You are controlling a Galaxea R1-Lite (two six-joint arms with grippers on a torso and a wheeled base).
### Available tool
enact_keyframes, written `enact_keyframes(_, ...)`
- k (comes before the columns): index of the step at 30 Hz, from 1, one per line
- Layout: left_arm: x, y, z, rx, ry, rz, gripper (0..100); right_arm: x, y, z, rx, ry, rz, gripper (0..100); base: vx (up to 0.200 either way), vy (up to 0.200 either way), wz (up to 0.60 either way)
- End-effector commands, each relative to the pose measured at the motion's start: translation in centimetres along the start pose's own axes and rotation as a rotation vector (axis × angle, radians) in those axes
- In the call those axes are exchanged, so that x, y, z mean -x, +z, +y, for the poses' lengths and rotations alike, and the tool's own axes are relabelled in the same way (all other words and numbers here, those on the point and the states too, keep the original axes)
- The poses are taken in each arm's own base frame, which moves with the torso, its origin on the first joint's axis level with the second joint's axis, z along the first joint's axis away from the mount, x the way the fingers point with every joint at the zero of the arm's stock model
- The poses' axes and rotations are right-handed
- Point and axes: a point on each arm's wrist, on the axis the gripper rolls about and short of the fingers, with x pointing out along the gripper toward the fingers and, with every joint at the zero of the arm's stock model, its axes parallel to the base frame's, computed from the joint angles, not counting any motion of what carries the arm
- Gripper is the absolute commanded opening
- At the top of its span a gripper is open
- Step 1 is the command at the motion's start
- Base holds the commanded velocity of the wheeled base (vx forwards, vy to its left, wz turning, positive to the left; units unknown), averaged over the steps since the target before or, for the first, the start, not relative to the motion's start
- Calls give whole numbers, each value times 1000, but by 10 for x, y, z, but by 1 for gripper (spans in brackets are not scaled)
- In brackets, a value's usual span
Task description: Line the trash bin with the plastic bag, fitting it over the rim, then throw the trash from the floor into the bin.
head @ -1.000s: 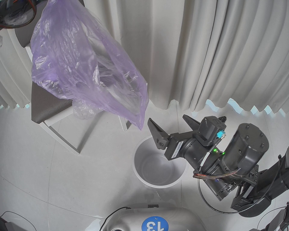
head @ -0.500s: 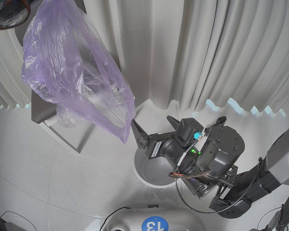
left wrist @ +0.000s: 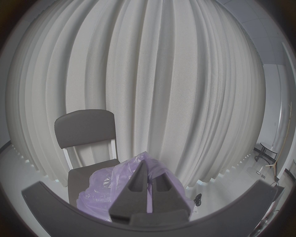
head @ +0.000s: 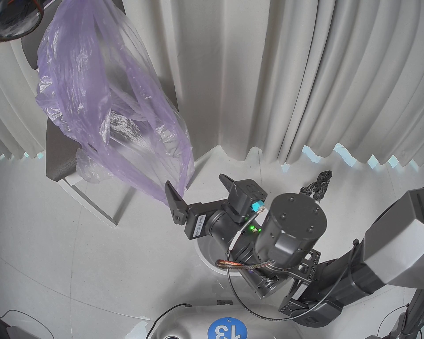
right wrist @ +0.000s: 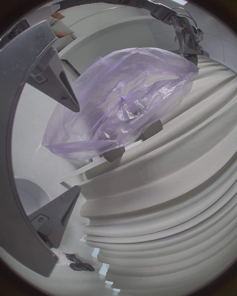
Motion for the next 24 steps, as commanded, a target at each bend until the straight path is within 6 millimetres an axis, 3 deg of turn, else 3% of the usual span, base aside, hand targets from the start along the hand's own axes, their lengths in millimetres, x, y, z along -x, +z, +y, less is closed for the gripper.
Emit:
enact_keyframes(1, 0, 0, 0, 0, -1, 0, 0, -8, -7, 2, -9, 0, -10, 100, 0, 0, 0)
enact_keyframes(12, 3, 1, 0, 12, -10, -19, 0, -50, -28, -6, -14, -45, -64, 100, 0, 0, 0)
enact_keyframes(24, 4, -3, 0, 3, -8, -43, 0, -76, -19, -30, -22, -112, -139, 100, 0, 0, 0)
